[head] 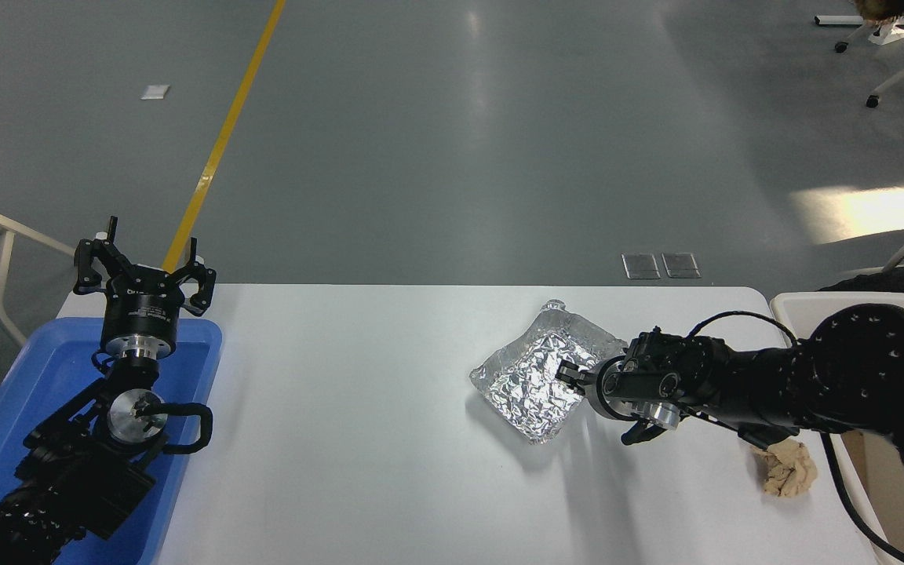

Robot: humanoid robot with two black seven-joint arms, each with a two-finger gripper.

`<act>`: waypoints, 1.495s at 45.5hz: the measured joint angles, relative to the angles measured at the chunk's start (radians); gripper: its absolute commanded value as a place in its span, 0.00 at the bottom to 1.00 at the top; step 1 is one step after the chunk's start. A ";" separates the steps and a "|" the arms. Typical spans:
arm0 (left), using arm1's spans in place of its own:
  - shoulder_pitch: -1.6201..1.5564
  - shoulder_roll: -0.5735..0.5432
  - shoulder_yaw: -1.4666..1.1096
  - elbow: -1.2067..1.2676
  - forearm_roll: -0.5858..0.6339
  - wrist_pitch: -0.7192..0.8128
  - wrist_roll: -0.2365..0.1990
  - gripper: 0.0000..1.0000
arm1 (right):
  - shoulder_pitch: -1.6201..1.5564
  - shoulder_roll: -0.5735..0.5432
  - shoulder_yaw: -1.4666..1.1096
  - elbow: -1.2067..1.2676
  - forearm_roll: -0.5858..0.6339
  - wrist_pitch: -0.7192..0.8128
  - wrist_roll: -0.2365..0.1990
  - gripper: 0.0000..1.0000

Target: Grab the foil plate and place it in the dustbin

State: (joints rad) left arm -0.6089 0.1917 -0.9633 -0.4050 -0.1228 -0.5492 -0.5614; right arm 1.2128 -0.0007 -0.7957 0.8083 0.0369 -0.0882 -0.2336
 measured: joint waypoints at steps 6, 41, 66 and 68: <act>0.000 0.000 0.000 0.000 0.000 0.000 0.000 0.99 | 0.029 0.000 -0.014 0.029 0.000 0.004 0.001 0.00; 0.001 0.000 0.000 0.000 0.000 0.000 0.000 0.99 | 1.127 -0.339 -0.269 0.727 -0.026 0.426 0.002 0.00; 0.001 0.000 0.000 0.000 0.000 0.000 0.000 0.99 | 1.312 -0.375 -0.348 0.764 -0.131 0.618 0.003 0.00; 0.001 0.000 0.000 0.000 0.000 0.000 0.000 0.99 | 1.312 -0.388 -0.365 0.758 -0.151 0.620 0.003 0.00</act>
State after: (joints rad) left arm -0.6075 0.1917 -0.9633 -0.4049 -0.1228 -0.5491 -0.5614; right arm 2.5250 -0.3892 -1.1607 1.5667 -0.1139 0.5315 -0.2307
